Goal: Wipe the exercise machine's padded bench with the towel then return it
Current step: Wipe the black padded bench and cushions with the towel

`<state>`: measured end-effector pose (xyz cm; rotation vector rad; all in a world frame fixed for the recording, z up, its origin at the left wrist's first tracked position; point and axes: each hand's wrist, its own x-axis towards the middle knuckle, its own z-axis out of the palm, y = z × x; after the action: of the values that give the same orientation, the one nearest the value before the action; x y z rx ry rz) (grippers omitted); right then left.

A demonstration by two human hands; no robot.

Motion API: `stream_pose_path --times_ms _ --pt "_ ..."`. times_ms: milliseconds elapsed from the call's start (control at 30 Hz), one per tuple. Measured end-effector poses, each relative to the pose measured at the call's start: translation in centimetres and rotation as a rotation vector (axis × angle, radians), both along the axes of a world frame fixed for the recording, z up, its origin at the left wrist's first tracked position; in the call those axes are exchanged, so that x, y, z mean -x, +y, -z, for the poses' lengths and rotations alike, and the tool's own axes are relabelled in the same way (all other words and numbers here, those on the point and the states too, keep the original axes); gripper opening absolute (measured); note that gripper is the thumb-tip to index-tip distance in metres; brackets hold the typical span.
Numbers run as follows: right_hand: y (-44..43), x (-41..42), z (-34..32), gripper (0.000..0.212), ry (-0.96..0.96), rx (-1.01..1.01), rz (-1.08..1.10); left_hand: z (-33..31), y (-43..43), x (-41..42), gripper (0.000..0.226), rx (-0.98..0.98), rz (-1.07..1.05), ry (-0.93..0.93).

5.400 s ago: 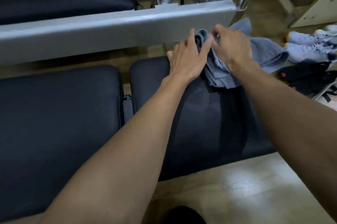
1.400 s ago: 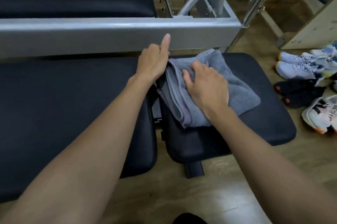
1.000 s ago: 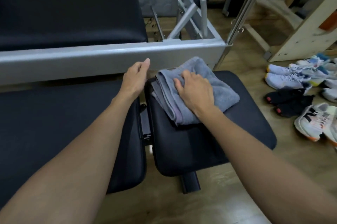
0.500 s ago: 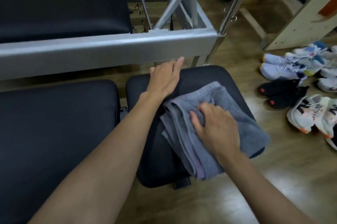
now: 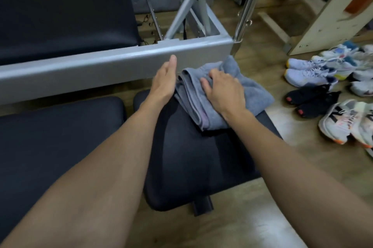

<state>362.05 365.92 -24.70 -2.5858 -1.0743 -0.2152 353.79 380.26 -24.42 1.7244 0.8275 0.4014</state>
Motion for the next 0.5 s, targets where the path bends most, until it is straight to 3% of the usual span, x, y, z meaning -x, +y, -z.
stream_pose_path --times_ms 133,333,500 --pt "-8.0 4.5 -0.3 0.029 0.015 -0.012 0.024 -0.3 -2.3 0.3 0.051 -0.164 0.059 0.086" --pt "-13.9 7.5 0.2 0.034 -0.035 -0.038 0.050 0.1 -5.5 -0.3 0.051 -0.658 0.187 0.270" --pt "-12.3 4.7 0.0 0.029 0.001 -0.027 0.060 0.7 -4.9 -0.5 0.059 -0.635 0.144 0.246"
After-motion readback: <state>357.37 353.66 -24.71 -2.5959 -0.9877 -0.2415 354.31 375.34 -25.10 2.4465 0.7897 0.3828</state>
